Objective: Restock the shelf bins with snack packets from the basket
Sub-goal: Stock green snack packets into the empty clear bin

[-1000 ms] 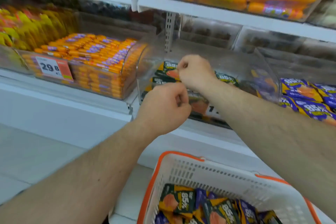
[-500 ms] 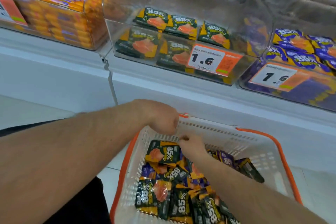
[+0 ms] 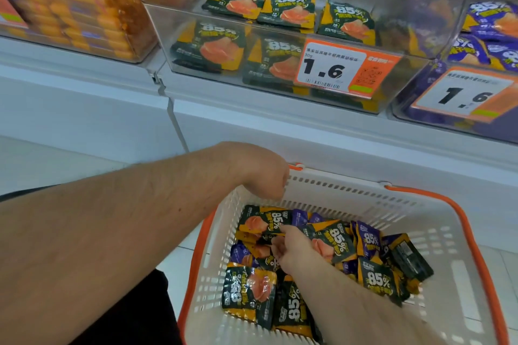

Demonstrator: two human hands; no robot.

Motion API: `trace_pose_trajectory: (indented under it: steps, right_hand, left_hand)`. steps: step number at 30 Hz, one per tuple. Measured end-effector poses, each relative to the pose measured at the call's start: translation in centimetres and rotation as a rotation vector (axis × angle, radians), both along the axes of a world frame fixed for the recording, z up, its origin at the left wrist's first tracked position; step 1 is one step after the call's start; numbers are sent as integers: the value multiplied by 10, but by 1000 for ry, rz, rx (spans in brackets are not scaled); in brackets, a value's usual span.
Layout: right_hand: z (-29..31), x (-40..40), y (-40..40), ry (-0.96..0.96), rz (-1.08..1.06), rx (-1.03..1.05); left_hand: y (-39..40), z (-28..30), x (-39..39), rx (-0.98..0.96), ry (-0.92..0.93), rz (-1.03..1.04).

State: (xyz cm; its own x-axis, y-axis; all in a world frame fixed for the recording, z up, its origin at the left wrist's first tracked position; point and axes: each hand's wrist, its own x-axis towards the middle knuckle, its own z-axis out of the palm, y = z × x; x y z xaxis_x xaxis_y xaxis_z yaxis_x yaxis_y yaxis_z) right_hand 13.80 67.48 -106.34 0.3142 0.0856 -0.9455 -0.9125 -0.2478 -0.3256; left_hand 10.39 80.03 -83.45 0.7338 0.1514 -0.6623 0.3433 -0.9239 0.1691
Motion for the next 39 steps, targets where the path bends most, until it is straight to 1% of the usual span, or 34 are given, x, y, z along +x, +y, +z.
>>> trace_pose_trajectory:
  steps: [3, 7, 9, 12, 14, 17, 18, 19, 21, 23, 25, 27, 29, 31, 33, 35, 37, 39]
  right_hand:
    - [-3, 3, 2, -27, 4, -8]
    - [-2, 10, 0, 20, 25, -2]
    - [0, 14, 0, 20, 73, -45]
    - [3, 15, -2, -36, 216, -95]
    - [9, 18, -6, -191, 408, -113]
    - [28, 27, -13, -545, 862, -212]
    - [37, 31, -16, -660, 976, -241]
    - [49, 36, -18, -753, 1036, -243]
    - [78, 46, -20, -904, 1082, -211]
    - [108, 55, -19, -1059, 1087, -174]
    - [138, 63, -18, -1201, 1030, -114]
    - [166, 68, -16, -1285, 956, -22]
    - [192, 72, -12, -1291, 850, 92]
    - [217, 75, -8, -1297, 749, 174]
    - [239, 74, -3, -1305, 704, 234]
    - [257, 72, 0, -1334, 672, 293]
    - [273, 69, 4, -1383, 641, 336]
    - [288, 63, 5, -1438, 609, 374]
  left_hand:
    - [-1, 1, 2, -1, 2, 3]
    - [-2, 3, 4, -12, 9, -4]
    - [-1, 3, 4, -10, 19, -13]
    - [0, 6, 5, -6, 22, -15]
    - [1, 9, 7, -4, 11, -20]
    - [4, 10, 9, 7, -17, -32]
    - [5, 9, 10, 0, -25, -34]
    - [6, 9, 11, -8, -24, -33]
    - [7, 10, 11, -22, -25, -23]
    - [11, 16, 9, -1, -32, -18]
    - [18, 21, 6, 5, -70, 0]
    - [26, 28, 0, -30, -130, 70]
    - [35, 34, -6, -166, -213, 210]
    - [41, 41, -12, -353, -354, 426]
    - [44, 49, -17, -496, -503, 625]
    - [48, 56, -22, -595, -588, 702]
    - [50, 64, -26, -712, -629, 723]
    - [51, 69, -29, -810, -730, 737]
